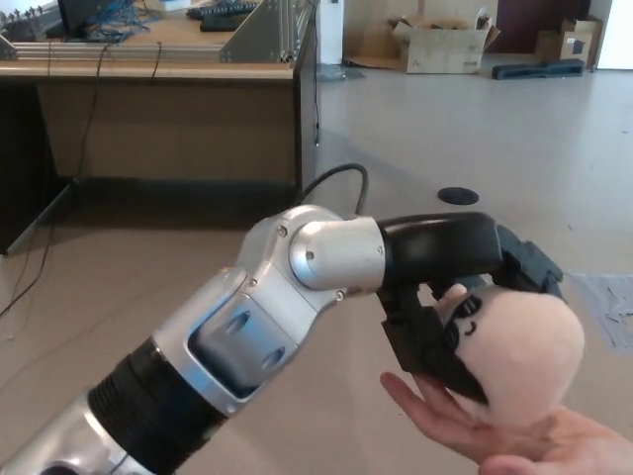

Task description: The robot extends its left hand to pick up an emotional support dumpling from the palm of a person and brings its hand down by its side. Then it extends its arm again to hand the dumpling back to the person.

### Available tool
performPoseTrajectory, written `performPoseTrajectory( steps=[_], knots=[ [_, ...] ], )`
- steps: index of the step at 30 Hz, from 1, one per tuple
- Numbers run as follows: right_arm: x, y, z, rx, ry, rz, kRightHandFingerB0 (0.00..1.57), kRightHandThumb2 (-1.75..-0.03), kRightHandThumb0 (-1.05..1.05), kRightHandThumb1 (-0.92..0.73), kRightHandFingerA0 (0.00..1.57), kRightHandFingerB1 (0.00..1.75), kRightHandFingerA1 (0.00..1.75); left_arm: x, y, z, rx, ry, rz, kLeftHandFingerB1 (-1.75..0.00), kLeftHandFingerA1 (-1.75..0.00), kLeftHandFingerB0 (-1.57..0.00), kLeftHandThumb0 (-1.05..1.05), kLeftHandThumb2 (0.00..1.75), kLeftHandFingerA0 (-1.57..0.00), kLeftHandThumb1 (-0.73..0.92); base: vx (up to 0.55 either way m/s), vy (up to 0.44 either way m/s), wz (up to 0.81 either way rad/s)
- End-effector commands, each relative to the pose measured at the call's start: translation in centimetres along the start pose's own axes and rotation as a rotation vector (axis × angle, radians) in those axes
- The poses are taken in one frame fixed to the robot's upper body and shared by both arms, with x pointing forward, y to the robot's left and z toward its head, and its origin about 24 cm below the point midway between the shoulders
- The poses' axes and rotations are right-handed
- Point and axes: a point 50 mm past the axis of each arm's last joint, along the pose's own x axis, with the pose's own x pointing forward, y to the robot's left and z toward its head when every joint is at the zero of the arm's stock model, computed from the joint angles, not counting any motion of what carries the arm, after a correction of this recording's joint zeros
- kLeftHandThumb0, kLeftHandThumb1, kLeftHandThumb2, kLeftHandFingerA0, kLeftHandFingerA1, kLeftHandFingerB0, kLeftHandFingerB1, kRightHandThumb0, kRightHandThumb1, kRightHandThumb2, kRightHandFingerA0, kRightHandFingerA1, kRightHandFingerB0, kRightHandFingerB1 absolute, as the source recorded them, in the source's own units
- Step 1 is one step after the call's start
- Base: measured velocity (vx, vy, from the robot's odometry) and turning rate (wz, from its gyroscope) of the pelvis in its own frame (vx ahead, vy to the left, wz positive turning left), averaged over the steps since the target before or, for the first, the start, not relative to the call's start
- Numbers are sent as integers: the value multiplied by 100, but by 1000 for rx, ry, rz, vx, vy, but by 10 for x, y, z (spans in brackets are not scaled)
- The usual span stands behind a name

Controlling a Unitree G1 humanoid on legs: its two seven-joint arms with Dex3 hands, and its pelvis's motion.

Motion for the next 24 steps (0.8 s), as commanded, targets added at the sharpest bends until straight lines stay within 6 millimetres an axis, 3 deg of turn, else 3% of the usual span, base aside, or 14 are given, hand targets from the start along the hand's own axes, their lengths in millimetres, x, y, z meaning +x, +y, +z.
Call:
performPoseTrajectory(
  steps=[1,2,3,24],
  knots=[
    [0,-4,6,-10,-23,10,31,-58,-53,-59,68,31,43,-8,17,4,72,79,-87,-14,-18,0,-90,64,0,52,0,0,0],
    [1,-4,7,2,-29,5,33,-59,-51,-60,69,32,43,-10,23,5,66,93,-110,-8,-10,0,-79,87,0,43,0,0,0],
    [1,-4,8,2,-28,1,34,-58,-51,-60,70,32,43,-12,27,6,58,98,-115,0,-4,0,-84,87,0,48,0,0,0],
    [6,-4,13,-4,-30,-11,33,-59,-53,-60,68,32,42,-30,61,19,25,104,-148,0,-2,0,-80,87,0,44,0,0,0]
  ],
)
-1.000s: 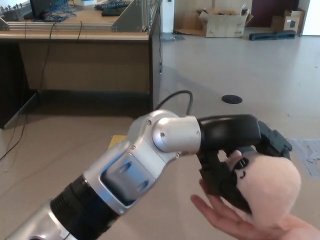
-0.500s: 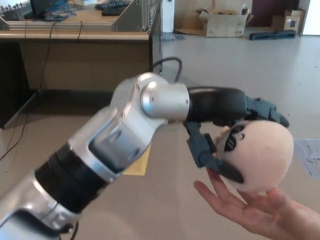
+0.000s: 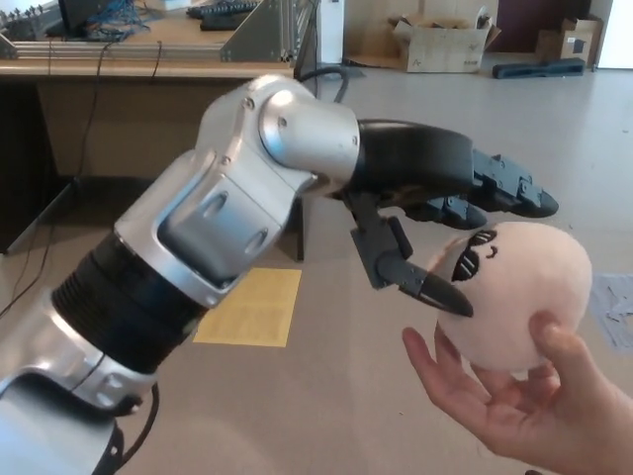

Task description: The robot extends its left hand to pick up an emotional support dumpling from the palm of a person and brings its hand down by its side. Then it extends its arm again to hand the dumpling back to the person.

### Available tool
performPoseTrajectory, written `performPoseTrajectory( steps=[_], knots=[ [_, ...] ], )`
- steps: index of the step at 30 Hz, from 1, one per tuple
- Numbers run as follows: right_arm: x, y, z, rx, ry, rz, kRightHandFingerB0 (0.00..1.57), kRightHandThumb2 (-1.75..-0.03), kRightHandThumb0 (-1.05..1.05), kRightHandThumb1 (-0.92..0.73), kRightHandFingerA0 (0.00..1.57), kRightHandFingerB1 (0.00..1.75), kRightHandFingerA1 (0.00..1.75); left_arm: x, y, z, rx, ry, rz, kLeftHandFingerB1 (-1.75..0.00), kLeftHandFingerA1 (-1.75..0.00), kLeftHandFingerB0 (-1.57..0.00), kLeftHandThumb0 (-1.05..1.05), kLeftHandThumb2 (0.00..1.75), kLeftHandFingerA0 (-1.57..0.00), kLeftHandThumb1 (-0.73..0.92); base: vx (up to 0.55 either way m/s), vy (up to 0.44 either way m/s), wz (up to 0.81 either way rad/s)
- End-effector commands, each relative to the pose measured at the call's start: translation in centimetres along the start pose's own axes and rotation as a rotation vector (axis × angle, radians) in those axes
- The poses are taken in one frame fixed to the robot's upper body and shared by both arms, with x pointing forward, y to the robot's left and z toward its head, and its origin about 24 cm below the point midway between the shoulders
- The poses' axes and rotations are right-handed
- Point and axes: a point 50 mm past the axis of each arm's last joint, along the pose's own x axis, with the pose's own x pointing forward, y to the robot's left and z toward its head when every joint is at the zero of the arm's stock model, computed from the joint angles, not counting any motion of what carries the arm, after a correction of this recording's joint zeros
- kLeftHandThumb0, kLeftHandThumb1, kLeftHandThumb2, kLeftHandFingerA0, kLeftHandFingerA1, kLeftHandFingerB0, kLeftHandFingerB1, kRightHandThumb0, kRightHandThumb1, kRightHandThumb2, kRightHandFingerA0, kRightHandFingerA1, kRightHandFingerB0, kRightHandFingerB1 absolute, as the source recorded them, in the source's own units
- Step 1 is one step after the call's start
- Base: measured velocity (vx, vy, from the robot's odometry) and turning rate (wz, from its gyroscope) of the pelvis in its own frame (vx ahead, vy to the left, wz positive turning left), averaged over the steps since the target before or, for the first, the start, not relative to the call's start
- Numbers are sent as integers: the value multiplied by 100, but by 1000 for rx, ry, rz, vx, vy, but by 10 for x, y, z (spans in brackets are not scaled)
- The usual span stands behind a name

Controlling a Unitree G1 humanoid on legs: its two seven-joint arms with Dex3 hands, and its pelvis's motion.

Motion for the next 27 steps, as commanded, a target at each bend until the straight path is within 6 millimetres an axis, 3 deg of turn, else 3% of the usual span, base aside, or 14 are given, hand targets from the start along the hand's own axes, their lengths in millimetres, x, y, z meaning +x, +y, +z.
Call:
performPoseTrajectory(
  steps=[1,11,13,15,17,19,20,21,22,24,26,27],
  knots=[
    [1,-4,7,-15,-29,2,34,-59,-51,-60,68,32,43,-10,12,6,-2,-4,-25,0,0,0,-80,86,0,45,0,0,0],
    [4,-2,9,-3,-22,-12,36,-58,-55,-57,71,33,43,-18,18,9,-20,-12,-22,0,0,0,-78,85,0,44,0,0,0],
    [5,0,11,1,-32,-5,38,-57,-54,-56,71,33,43,-41,39,16,-59,-55,55,0,0,0,-78,83,0,44,0,0,0],
    [6,0,11,8,-33,-4,38,-57,-54,-56,71,33,43,-48,44,18,-68,-72,73,0,0,0,-78,83,0,44,0,0,0],
    [6,0,13,-8,-34,-17,37,-57,-55,-56,73,33,43,-75,65,28,-77,-98,155,-7,0,0,-77,84,0,43,0,0,0],
    [6,0,13,-10,-34,-18,37,-57,-55,-56,73,33,43,-78,68,29,-79,-103,163,-7,0,0,-77,84,0,43,0,0,0],
    [6,-1,14,3,-35,-18,36,-57,-54,-55,72,32,44,-110,84,36,4,-103,293,0,-14,0,-83,89,-6,47,0,0,0],
    [6,-1,14,7,-36,-18,36,-57,-54,-55,72,32,44,-119,89,39,28,-103,330,0,-14,0,-83,89,-6,47,0,0,0],
    [5,-2,13,12,-31,-20,36,-57,-54,-55,72,33,44,-144,97,35,6,-118,387,0,-5,0,-83,87,0,46,0,0,0],
    [5,-2,12,13,-29,-20,36,-57,-54,-55,72,33,44,-154,100,33,-7,-127,403,0,-5,0,-83,87,0,46,0,0,0],
    [1,-5,4,19,0,-21,36,-57,-52,-55,71,32,44,-187,96,9,-102,-141,476,-5,-8,0,-81,86,0,45,0,0,0],
    [0,-5,3,19,3,-21,36,-57,-52,-55,71,32,44,-191,95,6,-111,-143,484,-5,-8,0,-81,86,0,45,0,0,0]
  ],
)
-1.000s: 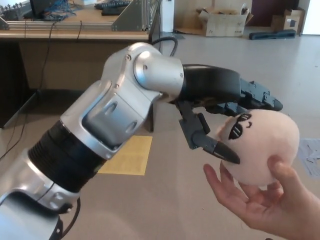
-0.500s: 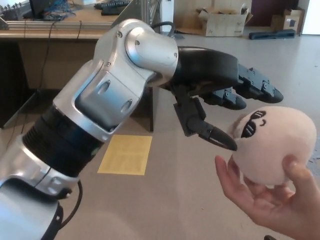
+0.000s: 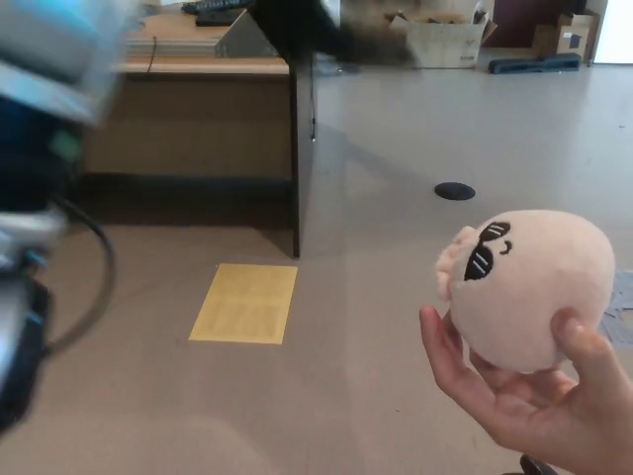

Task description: The robot extends its left hand to pick up an emotional support dumpling from the palm of a person and brings its hand down by its side. Then it extends its arm again to hand the dumpling back to the person.

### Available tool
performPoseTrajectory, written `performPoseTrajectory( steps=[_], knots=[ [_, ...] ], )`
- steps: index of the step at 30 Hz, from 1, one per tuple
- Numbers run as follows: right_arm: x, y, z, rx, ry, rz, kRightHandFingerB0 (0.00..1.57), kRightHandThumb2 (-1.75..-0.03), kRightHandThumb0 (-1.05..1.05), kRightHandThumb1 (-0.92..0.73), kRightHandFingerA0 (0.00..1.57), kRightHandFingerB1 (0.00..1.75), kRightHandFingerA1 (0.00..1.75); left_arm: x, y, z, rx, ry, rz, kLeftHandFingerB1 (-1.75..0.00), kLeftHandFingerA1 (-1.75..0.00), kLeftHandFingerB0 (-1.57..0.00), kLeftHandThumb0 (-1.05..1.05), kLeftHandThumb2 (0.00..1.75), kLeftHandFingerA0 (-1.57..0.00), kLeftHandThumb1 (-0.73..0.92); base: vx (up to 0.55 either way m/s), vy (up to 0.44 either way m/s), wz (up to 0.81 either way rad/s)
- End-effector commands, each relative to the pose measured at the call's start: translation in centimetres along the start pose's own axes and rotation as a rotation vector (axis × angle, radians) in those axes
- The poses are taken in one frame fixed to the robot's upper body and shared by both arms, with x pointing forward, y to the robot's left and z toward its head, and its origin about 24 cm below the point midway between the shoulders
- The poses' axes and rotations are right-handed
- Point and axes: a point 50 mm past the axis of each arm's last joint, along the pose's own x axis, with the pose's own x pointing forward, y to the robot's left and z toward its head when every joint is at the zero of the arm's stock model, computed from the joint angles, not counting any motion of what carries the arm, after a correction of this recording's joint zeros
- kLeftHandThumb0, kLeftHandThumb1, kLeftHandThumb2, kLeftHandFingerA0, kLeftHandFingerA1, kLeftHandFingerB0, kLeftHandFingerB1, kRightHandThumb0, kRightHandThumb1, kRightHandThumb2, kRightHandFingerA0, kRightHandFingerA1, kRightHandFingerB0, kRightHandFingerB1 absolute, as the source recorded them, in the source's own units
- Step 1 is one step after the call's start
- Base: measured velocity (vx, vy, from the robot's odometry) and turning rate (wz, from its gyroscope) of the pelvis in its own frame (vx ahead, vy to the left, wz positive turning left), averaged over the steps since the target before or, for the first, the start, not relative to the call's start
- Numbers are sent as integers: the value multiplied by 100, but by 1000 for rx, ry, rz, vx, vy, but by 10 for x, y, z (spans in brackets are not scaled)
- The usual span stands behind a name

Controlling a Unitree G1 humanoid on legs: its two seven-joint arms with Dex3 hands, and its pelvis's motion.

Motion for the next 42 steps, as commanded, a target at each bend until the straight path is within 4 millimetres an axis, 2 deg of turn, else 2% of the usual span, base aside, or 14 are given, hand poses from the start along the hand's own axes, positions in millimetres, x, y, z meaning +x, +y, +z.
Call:
performPoseTrajectory(
  steps=[1,4,8,9,14,17,20,21,26,30,32,33,34,42],
  knots=[
    [-7,-7,-8,21,34,-21,36,-57,-52,-55,71,32,44,-49,21,-14,-69,-42,101,-5,-8,0,-81,86,0,45,0,0,0],
    [-15,-8,-20,15,56,-27,34,-57,-49,-55,71,32,45,-103,6,-69,-163,20,223,0,-8,0,-83,87,0,47,0,0,0],
    [-18,-10,-23,13,61,-28,34,-57,-49,-55,71,32,45,-109,-1,-77,-178,19,239,0,-8,0,-83,87,0,47,0,0,2],
    [-24,-13,-30,14,76,-41,34,-57,-50,-54,72,32,45,-124,-37,-117,-228,41,257,-8,-19,0,-77,85,-4,45,0,0,0],
    [-30,-15,-36,14,89,-45,34,-57,-50,-54,71,32,45,-141,-78,-144,-271,85,286,-13,-27,0,-69,84,0,39,0,0,0],
    [-39,-18,-46,20,111,-53,35,-57,-50,-54,71,32,45,-157,-171,-195,-465,175,287,-12,-29,-3,-71,83,-3,43,0,0,0],
    [-43,-18,-50,20,118,-59,35,-57,-50,-54,71,32,45,-165,-202,-206,-522,234,297,-12,-29,-3,-71,83,-3,43,0,0,0],
    [-47,-21,-53,12,123,-72,36,-57,-52,-54,73,32,46,-173,-242,-228,-621,310,331,-14,-30,-2,-71,82,-2,45,0,0,0],
    [-56,-24,-60,13,130,-81,35,-57,-53,-55,75,32,45,-192,-309,-254,-662,522,405,-20,-39,-12,-80,87,-1,53,0,0,0],
    [-57,-24,-61,16,130,-80,35,-57,-53,-55,75,32,45,-195,-318,-257,-661,552,414,-20,-39,-12,-80,87,-1,53,0,0,0],
    [-65,-27,-67,19,149,-81,34,-57,-53,-53,74,32,46,-217,-357,-271,-715,698,491,-24,-34,-13,-59,61,-11,63,0,0,0],
    [-66,-28,-68,19,151,-81,34,-57,-53,-53,74,32,46,-219,-362,-272,-719,714,499,-24,-34,-13,-59,61,-11,63,0,0,0],
    [-68,-27,-70,24,154,-79,34,-57,-51,-53,73,32,46,-225,-368,-271,-709,732,525,-46,-50,0,-33,96,-5,42,0,0,0],
    [-79,-30,-77,9,163,-86,33,-57,-54,-54,75,32,45,-240,-386,-268,-714,790,588,-45,-49,0,-33,97,-6,43,0,0,0]
  ],
)
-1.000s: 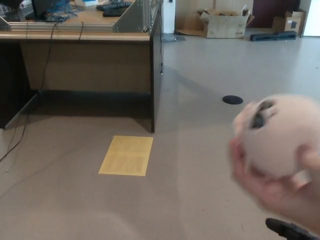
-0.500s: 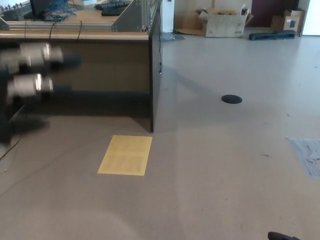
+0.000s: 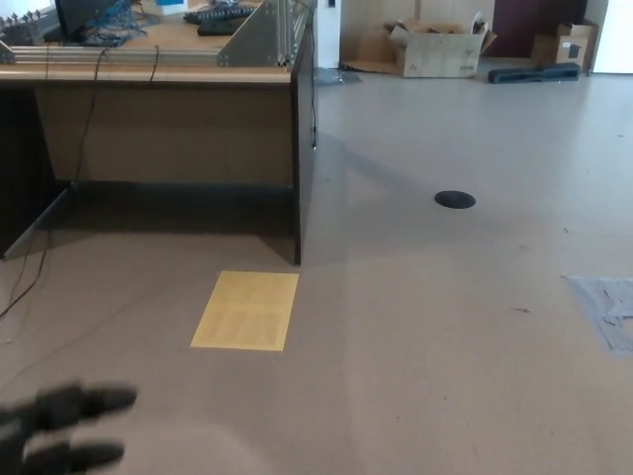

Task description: The robot extends its left hand to pick up an emotional support dumpling from the palm of a person and brings its hand down by its side. Then it extends its arm again to hand the dumpling back to the person.

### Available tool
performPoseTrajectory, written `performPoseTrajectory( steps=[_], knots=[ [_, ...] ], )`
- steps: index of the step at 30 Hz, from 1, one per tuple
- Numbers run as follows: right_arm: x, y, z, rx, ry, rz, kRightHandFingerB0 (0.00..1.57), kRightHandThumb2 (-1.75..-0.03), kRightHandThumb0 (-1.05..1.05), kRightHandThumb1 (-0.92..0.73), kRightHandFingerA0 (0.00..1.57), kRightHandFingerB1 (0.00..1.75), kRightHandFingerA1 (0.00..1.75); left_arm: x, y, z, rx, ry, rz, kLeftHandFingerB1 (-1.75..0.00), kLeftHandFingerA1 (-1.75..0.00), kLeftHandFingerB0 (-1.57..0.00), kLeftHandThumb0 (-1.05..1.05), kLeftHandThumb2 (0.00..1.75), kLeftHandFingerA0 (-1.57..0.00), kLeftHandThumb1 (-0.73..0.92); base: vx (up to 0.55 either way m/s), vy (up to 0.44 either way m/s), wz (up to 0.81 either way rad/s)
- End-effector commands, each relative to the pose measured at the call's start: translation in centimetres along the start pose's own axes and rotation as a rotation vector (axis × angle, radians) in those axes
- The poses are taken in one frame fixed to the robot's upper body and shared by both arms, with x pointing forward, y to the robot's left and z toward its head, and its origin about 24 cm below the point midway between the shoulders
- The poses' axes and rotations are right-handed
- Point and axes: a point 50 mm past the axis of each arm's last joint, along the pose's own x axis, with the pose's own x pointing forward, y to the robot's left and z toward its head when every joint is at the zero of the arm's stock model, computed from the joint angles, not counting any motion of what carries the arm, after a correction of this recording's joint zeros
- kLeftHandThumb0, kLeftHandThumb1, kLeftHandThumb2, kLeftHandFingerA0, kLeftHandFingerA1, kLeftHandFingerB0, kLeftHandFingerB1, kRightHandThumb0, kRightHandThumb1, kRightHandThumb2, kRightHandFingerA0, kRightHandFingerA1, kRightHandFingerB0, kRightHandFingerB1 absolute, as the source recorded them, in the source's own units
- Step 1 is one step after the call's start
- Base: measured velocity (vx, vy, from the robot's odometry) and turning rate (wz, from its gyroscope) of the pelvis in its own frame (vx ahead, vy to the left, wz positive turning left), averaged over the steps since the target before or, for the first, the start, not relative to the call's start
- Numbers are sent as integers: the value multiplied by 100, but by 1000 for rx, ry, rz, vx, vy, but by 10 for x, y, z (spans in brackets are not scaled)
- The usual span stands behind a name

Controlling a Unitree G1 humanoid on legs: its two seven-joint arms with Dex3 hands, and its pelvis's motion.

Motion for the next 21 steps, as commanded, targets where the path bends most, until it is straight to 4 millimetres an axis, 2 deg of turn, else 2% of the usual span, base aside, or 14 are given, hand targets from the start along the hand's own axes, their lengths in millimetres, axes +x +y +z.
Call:
performPoseTrajectory(
  steps=[1,4,5,21],
  knots=[
    [-32,-22,-20,-29,-11,-39,32,-57,-53,-54,74,31,45,-65,-34,-105,70,89,494,-45,-49,0,-32,97,-6,44,0,0,0],
    [-33,-22,-22,-24,-6,-39,33,-57,-54,-53,74,32,45,-65,-35,-107,70,104,494,-45,-49,0,-32,97,-6,44,0,0,0],
    [-34,-22,-23,-17,-2,-40,34,-57,-52,-53,74,32,46,-65,-35,-107,83,110,496,-28,-36,-20,-57,59,-22,63,0,0,0],
    [-30,-21,-17,-12,-15,-39,34,-57,-54,-55,74,32,45,-56,-29,-103,123,78,525,-29,-37,-22,-58,61,-23,63,0,0,0]
  ],
)
